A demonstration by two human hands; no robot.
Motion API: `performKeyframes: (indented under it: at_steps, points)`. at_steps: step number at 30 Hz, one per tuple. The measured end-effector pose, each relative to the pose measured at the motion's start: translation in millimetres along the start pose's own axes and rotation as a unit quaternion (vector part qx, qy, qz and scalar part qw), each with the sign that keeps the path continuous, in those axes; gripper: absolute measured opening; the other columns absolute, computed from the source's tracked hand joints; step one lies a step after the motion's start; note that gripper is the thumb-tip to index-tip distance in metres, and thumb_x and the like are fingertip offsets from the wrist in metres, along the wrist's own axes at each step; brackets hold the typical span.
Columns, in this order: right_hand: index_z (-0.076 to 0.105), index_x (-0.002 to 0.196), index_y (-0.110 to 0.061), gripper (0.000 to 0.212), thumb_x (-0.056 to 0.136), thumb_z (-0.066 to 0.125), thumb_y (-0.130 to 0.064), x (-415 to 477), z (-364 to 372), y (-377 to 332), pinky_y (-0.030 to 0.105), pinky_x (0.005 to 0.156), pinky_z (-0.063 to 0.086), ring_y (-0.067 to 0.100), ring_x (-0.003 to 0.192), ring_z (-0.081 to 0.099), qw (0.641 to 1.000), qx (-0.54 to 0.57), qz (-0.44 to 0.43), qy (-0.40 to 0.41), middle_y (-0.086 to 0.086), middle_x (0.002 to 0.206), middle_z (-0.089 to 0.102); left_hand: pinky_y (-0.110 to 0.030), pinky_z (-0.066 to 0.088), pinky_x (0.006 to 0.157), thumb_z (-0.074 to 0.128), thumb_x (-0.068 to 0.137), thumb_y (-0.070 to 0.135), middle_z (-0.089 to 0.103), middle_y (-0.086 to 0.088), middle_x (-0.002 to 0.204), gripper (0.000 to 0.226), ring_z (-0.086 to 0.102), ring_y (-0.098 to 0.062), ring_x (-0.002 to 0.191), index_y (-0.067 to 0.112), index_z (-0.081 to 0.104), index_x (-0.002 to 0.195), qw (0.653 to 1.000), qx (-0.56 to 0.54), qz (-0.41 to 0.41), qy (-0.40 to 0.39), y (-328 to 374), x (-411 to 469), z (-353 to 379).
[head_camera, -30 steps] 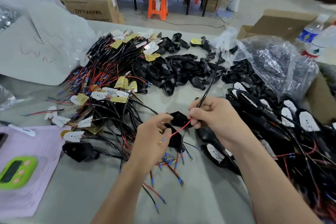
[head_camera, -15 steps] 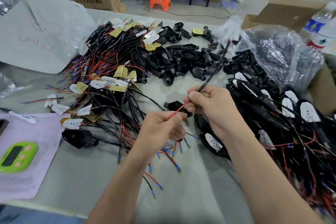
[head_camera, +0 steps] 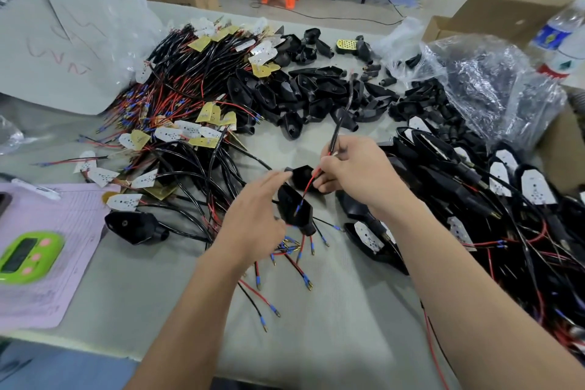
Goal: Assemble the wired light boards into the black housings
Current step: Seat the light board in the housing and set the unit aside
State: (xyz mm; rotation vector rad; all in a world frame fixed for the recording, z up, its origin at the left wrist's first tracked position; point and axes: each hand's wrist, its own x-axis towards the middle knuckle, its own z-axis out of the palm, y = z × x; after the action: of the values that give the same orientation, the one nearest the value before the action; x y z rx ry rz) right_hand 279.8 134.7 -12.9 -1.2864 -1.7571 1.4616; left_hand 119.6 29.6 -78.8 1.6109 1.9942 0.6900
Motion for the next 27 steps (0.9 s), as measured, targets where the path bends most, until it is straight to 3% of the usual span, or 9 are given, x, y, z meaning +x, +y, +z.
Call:
performKeyframes:
  at_steps: [2, 4, 6, 12, 17, 21, 23, 25, 27]
  points:
    - [0.062, 0.088, -0.004, 0.013, 0.095, 0.052, 0.003, 1, 3, 1, 0.029, 0.06, 0.062, 0.025, 0.065, 0.075, 1.0, -0.029, 0.0, 0.008, 0.013, 0.073, 0.076, -0.03, 0.032, 0.118, 0.07, 0.073, 0.004, 0.044, 0.01, 0.158, 0.084, 0.041, -0.015, 0.143, 0.031, 0.049, 0.15, 0.999, 0.022, 0.034, -0.032, 7, 8, 0]
    - [0.063, 0.087, -0.005, 0.014, 0.094, 0.053, 0.002, 2, 4, 4, 0.023, 0.057, 0.059, 0.021, 0.064, 0.075, 0.998, -0.06, -0.005, 0.016, 0.011, 0.072, 0.076, -0.035, 0.045, 0.107, 0.074, 0.07, 0.008, 0.06, 0.01, 0.134, 0.066, 0.055, -0.016, 0.123, 0.028, 0.066, 0.132, 0.997, 0.026, 0.069, -0.026, 12, 15, 1]
    - [0.063, 0.085, -0.009, 0.016, 0.094, 0.054, 0.0, 1, 2, 7, 0.024, 0.059, 0.059, 0.018, 0.064, 0.075, 0.994, -0.106, -0.019, 0.027, 0.007, 0.07, 0.076, -0.04, 0.05, 0.096, 0.077, 0.069, 0.012, 0.062, 0.014, 0.114, 0.052, 0.058, -0.013, 0.108, 0.027, 0.072, 0.119, 0.996, 0.013, 0.081, -0.016, 10, 18, 2]
    - [0.063, 0.082, -0.013, 0.018, 0.092, 0.053, -0.001, -1, -7, 1, 0.04, 0.07, 0.064, 0.018, 0.063, 0.075, 0.98, -0.187, -0.067, 0.032, 0.006, 0.067, 0.074, -0.037, 0.054, 0.088, 0.076, 0.067, 0.026, 0.066, 0.021, 0.105, 0.051, 0.061, -0.006, 0.101, 0.041, 0.069, 0.116, 0.998, -0.019, 0.065, -0.005, 8, 17, 7]
    - [0.061, 0.08, -0.016, 0.014, 0.09, 0.058, -0.006, -7, -7, -13, 0.043, 0.068, 0.059, 0.027, 0.063, 0.068, 0.951, -0.284, -0.121, 0.017, 0.008, 0.066, 0.072, -0.005, 0.045, 0.077, 0.078, 0.065, 0.034, 0.068, 0.036, 0.09, 0.048, 0.063, 0.013, 0.091, 0.045, 0.072, 0.111, 0.997, -0.071, 0.039, 0.019, 11, 14, 6]
    - [0.06, 0.08, -0.013, 0.009, 0.087, 0.059, -0.006, -13, -1, -26, 0.043, 0.061, 0.05, 0.017, 0.053, 0.046, 0.909, -0.373, -0.184, 0.021, 0.005, 0.06, 0.06, -0.021, 0.053, 0.08, 0.081, 0.069, 0.037, 0.07, 0.022, 0.086, 0.04, 0.066, -0.003, 0.085, 0.039, 0.074, 0.109, 0.997, -0.005, 0.04, 0.063, 17, 8, 2]
    - [0.06, 0.084, -0.012, 0.007, 0.088, 0.059, -0.007, -16, 6, -31, 0.042, 0.06, 0.049, 0.022, 0.056, 0.045, 0.89, -0.408, -0.203, 0.011, 0.004, 0.061, 0.057, -0.024, 0.048, 0.069, 0.079, 0.071, 0.033, 0.055, 0.025, 0.066, 0.028, 0.061, -0.011, 0.072, 0.04, 0.074, 0.098, 0.993, 0.062, 0.061, 0.075, 25, 6, 0]
    - [0.059, 0.087, -0.014, 0.009, 0.088, 0.058, -0.005, -19, 13, -34, 0.039, 0.056, 0.046, 0.027, 0.061, 0.051, 0.874, -0.436, -0.215, 0.008, 0.003, 0.064, 0.058, -0.021, 0.038, 0.06, 0.076, 0.07, 0.031, 0.042, 0.025, 0.057, 0.016, 0.05, -0.006, 0.06, 0.043, 0.067, 0.076, 0.992, 0.086, 0.06, 0.067, 30, 6, -2]
    - [0.058, 0.088, -0.013, 0.012, 0.086, 0.057, -0.001, -22, 20, -35, 0.04, 0.055, 0.045, 0.029, 0.064, 0.054, 0.871, -0.438, -0.221, 0.003, 0.004, 0.065, 0.058, -0.013, 0.031, 0.055, 0.076, 0.068, 0.032, 0.047, 0.02, 0.054, 0.033, 0.049, 0.0, 0.057, 0.045, 0.047, 0.06, 0.996, 0.042, 0.025, 0.07, 32, 7, -2]
